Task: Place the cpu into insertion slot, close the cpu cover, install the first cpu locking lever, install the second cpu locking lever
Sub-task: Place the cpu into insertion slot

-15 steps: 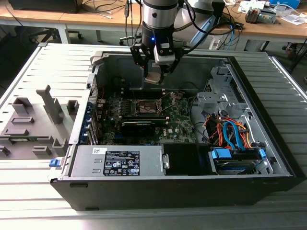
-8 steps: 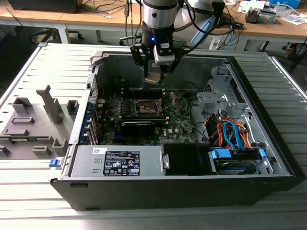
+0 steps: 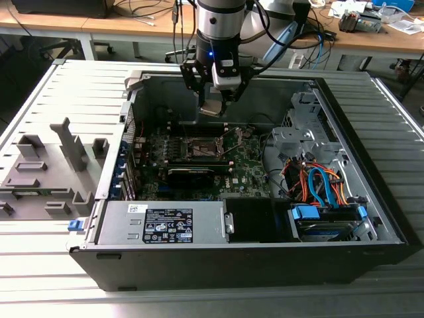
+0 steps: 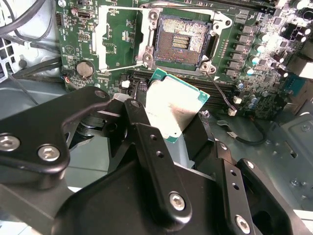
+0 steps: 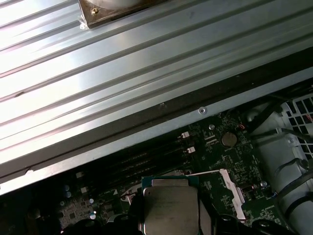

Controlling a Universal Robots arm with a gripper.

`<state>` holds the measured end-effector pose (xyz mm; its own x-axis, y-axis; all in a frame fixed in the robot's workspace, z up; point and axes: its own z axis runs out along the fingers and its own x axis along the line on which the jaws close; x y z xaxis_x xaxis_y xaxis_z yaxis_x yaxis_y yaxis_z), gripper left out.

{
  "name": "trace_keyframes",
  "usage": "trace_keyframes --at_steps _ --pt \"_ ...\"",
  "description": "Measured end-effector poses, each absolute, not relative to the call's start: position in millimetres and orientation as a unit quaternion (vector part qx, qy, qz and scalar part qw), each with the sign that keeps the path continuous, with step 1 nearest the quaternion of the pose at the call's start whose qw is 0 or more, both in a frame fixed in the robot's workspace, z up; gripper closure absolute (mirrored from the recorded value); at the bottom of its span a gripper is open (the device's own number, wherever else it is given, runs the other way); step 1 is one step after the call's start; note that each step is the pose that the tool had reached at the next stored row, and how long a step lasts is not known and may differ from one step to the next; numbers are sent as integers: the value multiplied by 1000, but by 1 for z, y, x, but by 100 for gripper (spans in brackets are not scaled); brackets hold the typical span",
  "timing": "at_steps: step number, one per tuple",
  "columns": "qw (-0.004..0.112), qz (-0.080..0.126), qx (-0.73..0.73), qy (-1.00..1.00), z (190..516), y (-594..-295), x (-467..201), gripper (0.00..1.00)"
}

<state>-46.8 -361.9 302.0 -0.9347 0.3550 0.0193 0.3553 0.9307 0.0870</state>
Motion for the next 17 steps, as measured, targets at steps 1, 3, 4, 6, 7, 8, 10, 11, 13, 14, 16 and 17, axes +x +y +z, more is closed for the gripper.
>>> trace_keyframes --at_steps 1,3,4,6,7,8,10,11,13,14,16,17 --pt "2 -45 -181 -982 302 -362 -47 46" --pt "2 -45 -182 -982 302 -362 -47 46" --pt "2 -45 -183 -982 302 -362 -47 46" --pt "1 -45 -184 -982 302 -362 -47 46" --pt "1 -45 -185 -982 302 -362 -47 46" --pt "1 -45 -185 -982 302 -362 -47 46" --pt "1 -45 -186 -981 302 -362 -47 46" --pt "1 -45 -187 -981 302 -362 -47 46" --pt "1 -45 -188 -981 302 -362 -47 46" --pt "1 -45 -188 -981 302 -362 -47 46" --pt "1 -45 -190 -981 302 -362 -47 46" --pt "1 -45 -190 -981 302 -362 -47 46"
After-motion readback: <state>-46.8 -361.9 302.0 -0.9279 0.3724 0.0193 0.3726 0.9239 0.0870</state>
